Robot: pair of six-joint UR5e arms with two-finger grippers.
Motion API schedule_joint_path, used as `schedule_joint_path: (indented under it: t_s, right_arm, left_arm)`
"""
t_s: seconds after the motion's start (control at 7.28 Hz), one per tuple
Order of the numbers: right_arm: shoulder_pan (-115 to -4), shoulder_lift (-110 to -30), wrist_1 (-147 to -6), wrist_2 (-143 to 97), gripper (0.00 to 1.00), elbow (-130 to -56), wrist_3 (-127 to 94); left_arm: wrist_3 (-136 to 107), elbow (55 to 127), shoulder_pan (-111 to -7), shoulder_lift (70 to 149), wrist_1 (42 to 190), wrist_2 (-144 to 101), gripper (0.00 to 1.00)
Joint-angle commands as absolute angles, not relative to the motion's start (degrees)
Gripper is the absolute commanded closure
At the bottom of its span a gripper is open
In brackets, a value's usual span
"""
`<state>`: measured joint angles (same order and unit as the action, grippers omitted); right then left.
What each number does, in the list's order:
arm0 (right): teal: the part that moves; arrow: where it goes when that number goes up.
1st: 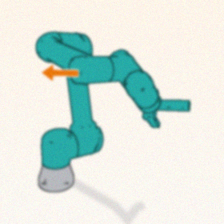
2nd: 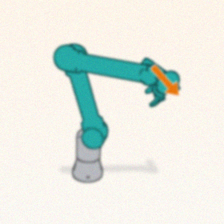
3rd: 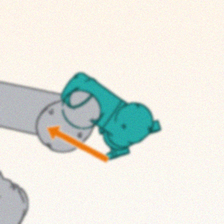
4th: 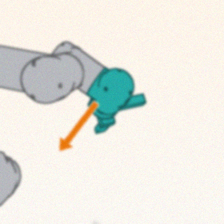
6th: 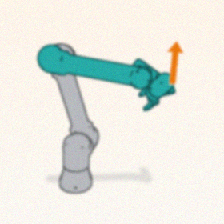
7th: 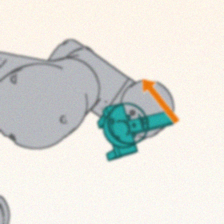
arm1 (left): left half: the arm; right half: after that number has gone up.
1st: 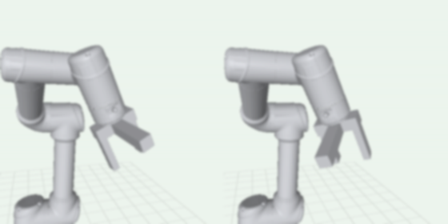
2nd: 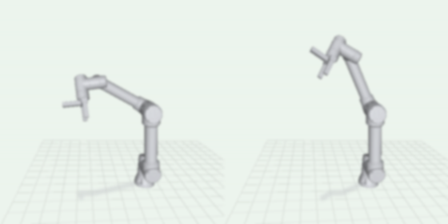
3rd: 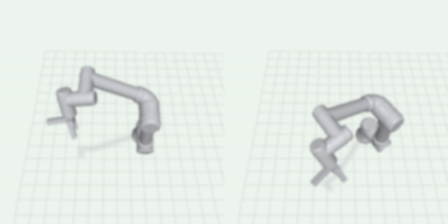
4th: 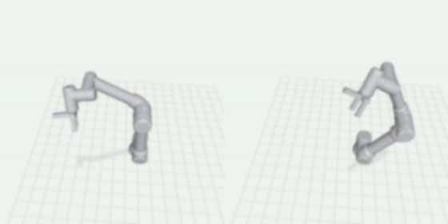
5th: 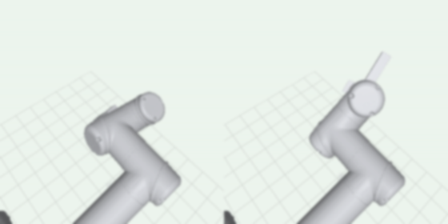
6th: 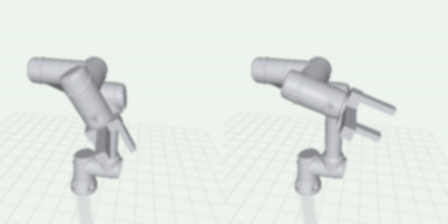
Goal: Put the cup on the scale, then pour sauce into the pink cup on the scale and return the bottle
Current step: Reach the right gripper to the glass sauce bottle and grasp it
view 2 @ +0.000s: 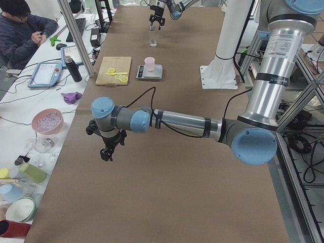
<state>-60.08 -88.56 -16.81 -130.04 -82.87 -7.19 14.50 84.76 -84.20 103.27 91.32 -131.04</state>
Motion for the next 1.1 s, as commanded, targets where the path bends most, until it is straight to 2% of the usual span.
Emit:
schedule_joint_path:
  t_s: [0.0, 0.96]
  right_arm:
    - [-58.5, -86.0, -16.8, -128.8, 0.01, -81.5, -7.3]
    - [-54.8, -83.4, -16.8, -126.1, 0.0, -79.4, -7.4]
  left_arm:
    - [14.5, 84.7, -84.2, 103.3, 91.3, -131.0, 0.02]
    - [14.4, 84.7, -84.1, 103.0, 91.3, -131.0, 0.02]
